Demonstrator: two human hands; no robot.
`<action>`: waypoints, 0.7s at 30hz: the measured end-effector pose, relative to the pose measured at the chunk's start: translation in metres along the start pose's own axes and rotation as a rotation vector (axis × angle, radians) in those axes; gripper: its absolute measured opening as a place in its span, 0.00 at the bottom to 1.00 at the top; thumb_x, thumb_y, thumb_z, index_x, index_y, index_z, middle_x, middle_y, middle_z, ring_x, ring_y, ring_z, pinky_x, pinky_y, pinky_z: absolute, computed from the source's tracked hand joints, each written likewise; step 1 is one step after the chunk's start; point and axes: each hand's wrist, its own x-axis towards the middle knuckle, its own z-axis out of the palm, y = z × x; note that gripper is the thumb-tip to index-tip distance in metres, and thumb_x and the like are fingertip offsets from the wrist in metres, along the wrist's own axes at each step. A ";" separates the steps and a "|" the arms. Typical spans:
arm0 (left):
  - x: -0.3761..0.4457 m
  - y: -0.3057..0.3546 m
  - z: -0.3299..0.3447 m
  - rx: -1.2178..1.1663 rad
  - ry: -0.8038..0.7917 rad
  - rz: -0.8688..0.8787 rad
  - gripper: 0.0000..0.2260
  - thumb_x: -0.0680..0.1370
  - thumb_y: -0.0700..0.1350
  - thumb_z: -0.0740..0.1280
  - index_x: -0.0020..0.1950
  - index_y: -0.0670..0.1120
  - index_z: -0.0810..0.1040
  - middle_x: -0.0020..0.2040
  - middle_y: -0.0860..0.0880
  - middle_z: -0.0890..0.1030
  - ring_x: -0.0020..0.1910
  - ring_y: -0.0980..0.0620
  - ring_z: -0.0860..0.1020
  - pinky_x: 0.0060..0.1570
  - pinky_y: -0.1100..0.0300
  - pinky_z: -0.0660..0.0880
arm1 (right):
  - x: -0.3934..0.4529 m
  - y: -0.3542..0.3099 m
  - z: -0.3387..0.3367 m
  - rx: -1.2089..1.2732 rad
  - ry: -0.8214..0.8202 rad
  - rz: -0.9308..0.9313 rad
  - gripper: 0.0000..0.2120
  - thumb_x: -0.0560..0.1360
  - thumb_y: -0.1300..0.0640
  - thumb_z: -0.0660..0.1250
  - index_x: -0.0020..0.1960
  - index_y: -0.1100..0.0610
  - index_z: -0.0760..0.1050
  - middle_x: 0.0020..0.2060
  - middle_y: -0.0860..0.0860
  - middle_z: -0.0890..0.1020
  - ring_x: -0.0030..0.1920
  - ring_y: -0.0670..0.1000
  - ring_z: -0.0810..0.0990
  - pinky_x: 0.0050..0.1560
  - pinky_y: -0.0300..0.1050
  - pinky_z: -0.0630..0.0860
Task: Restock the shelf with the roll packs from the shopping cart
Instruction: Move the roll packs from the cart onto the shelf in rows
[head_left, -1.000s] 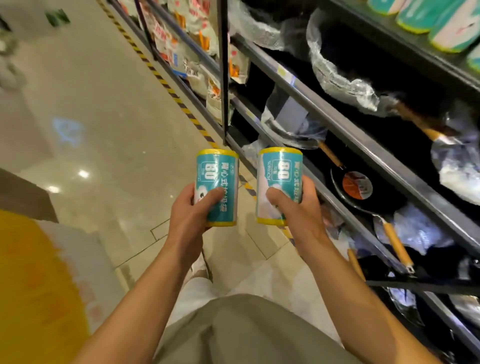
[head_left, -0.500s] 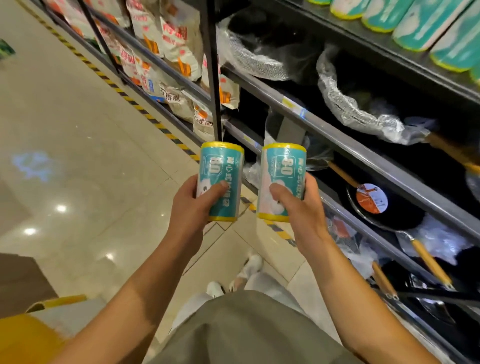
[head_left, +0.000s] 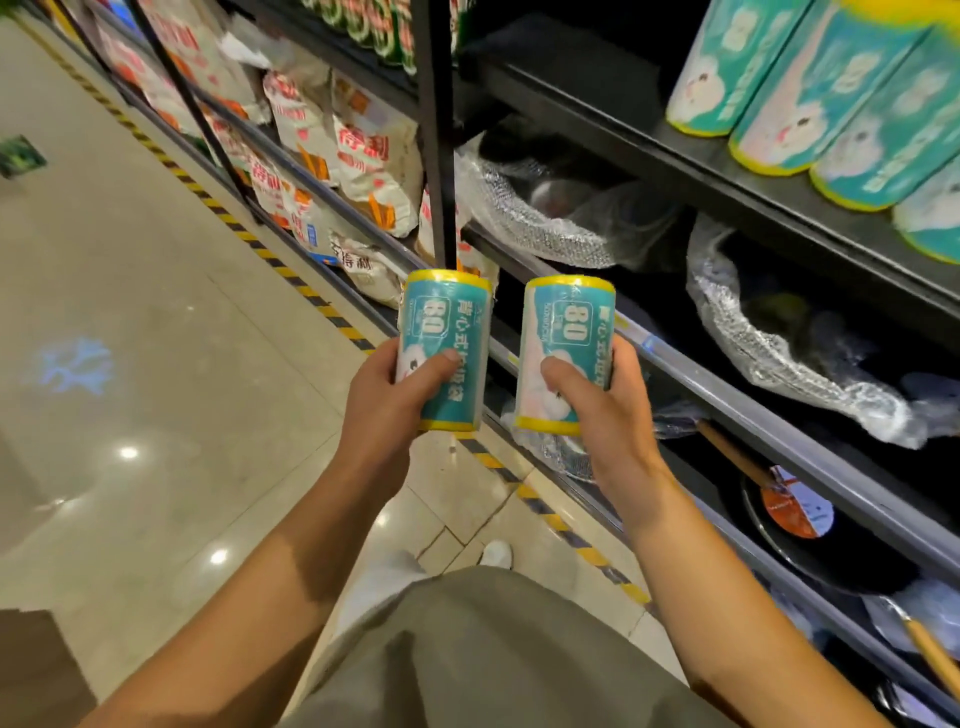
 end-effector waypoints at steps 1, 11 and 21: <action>0.010 0.004 0.002 -0.006 -0.008 -0.003 0.10 0.78 0.47 0.70 0.59 0.51 0.77 0.53 0.50 0.84 0.50 0.52 0.84 0.43 0.58 0.82 | 0.008 -0.005 0.002 0.010 0.005 -0.001 0.24 0.74 0.54 0.74 0.67 0.48 0.72 0.54 0.47 0.84 0.49 0.45 0.84 0.50 0.47 0.81; 0.132 0.061 0.015 0.024 -0.236 0.043 0.16 0.70 0.49 0.74 0.58 0.49 0.80 0.51 0.48 0.86 0.51 0.47 0.85 0.48 0.49 0.82 | 0.080 -0.054 0.040 -0.014 0.257 -0.115 0.29 0.72 0.57 0.75 0.69 0.44 0.69 0.52 0.41 0.82 0.46 0.38 0.82 0.42 0.34 0.76; 0.236 0.153 0.053 0.096 -0.592 0.284 0.10 0.78 0.44 0.70 0.59 0.47 0.80 0.52 0.50 0.86 0.50 0.51 0.85 0.46 0.57 0.81 | 0.127 -0.112 0.077 0.042 0.592 -0.331 0.28 0.72 0.60 0.76 0.67 0.45 0.71 0.52 0.40 0.84 0.50 0.42 0.84 0.44 0.37 0.79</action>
